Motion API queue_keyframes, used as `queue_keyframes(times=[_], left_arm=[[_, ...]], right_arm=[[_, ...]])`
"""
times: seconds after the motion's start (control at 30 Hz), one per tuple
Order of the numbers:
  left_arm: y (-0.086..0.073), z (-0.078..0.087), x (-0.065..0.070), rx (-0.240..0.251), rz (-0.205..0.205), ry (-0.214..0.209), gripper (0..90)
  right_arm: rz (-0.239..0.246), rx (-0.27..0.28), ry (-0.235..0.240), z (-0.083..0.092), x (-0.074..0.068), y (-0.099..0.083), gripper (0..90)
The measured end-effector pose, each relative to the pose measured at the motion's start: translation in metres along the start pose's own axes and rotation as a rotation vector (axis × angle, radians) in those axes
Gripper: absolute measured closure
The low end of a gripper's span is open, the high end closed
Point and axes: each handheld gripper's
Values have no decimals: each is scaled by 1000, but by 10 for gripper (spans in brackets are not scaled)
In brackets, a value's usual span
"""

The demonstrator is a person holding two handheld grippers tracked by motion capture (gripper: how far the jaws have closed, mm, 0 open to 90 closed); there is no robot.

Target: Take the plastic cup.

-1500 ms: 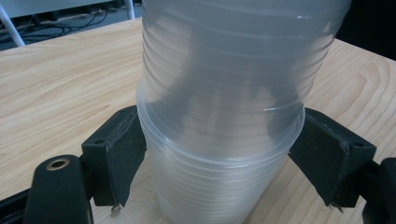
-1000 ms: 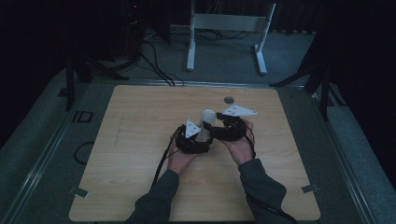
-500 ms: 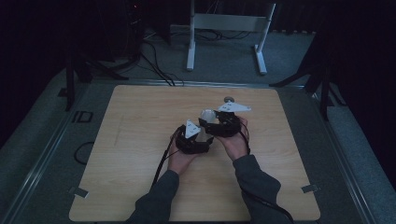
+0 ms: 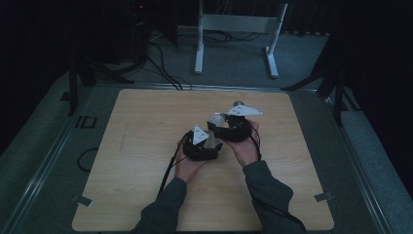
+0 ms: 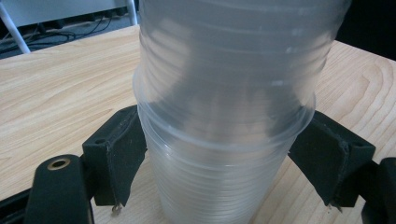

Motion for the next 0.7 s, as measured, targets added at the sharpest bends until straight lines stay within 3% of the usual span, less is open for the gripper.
queue_keyframes(times=[0.7], left_arm=[[-2,0,0,-11,-8,-4,206]], right_arm=[[13,22,4,11,-4,17,383]])
Point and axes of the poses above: each handheld gripper's, and its own axes: z roughly backward along the jaws, y roughly out of its top, x roughly to its right, and after that the axes turned 2 degrees about -x, right-handed
